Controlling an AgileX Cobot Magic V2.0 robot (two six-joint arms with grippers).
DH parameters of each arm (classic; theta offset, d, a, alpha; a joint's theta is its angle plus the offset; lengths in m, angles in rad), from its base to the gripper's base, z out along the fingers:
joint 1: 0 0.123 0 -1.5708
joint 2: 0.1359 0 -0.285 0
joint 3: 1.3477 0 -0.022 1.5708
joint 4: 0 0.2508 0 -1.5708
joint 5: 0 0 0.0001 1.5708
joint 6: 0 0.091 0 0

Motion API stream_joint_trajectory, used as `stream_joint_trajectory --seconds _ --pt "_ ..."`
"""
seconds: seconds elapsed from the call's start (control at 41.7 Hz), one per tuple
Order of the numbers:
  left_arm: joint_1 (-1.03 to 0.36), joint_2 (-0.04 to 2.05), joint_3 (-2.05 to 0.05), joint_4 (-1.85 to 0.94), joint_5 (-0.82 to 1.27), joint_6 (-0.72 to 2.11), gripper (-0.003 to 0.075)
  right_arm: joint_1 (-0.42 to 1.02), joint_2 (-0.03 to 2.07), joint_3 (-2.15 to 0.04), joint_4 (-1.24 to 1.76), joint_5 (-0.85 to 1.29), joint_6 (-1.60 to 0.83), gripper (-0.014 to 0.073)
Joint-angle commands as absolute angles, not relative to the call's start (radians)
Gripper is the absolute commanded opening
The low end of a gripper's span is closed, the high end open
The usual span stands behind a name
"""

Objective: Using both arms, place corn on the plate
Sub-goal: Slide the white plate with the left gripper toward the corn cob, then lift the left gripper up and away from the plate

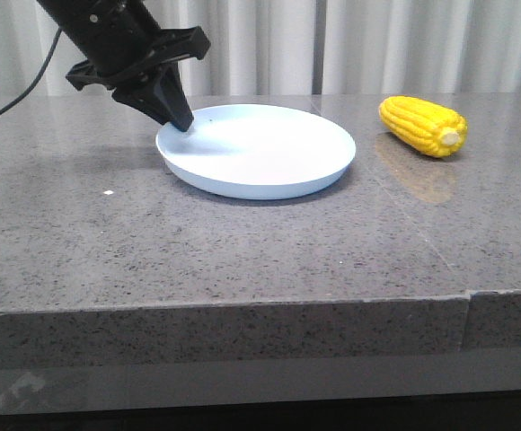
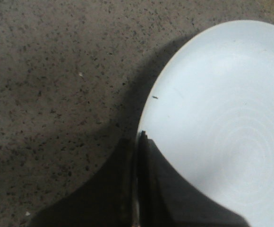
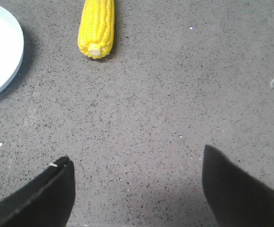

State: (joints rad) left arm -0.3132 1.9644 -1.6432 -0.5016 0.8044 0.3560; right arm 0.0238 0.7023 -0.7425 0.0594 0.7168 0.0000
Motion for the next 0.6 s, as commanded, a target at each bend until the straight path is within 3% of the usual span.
stream_joint_trajectory --seconds 0.0,0.12,0.216,0.432,0.576 --pt "-0.323 1.911 -1.677 -0.548 0.768 0.355 0.0091 0.021 0.705 -0.776 0.055 0.65 -0.011 0.0582" --pt "-0.323 1.911 -1.677 -0.548 0.77 0.355 0.033 0.021 0.705 -0.776 0.055 0.65 -0.011 0.0582" --pt "-0.321 1.908 -1.677 -0.548 0.783 0.355 0.0454 0.021 0.705 -0.776 0.055 0.65 -0.011 0.0582" --pt "-0.341 1.822 -1.677 -0.469 0.817 0.355 0.0473 0.021 0.705 -0.776 0.055 0.65 -0.011 0.0582" --pt "-0.407 1.719 -1.652 -0.277 0.868 0.281 0.0471 0.021 0.705 -0.776 0.055 0.65 -0.011 0.0582"
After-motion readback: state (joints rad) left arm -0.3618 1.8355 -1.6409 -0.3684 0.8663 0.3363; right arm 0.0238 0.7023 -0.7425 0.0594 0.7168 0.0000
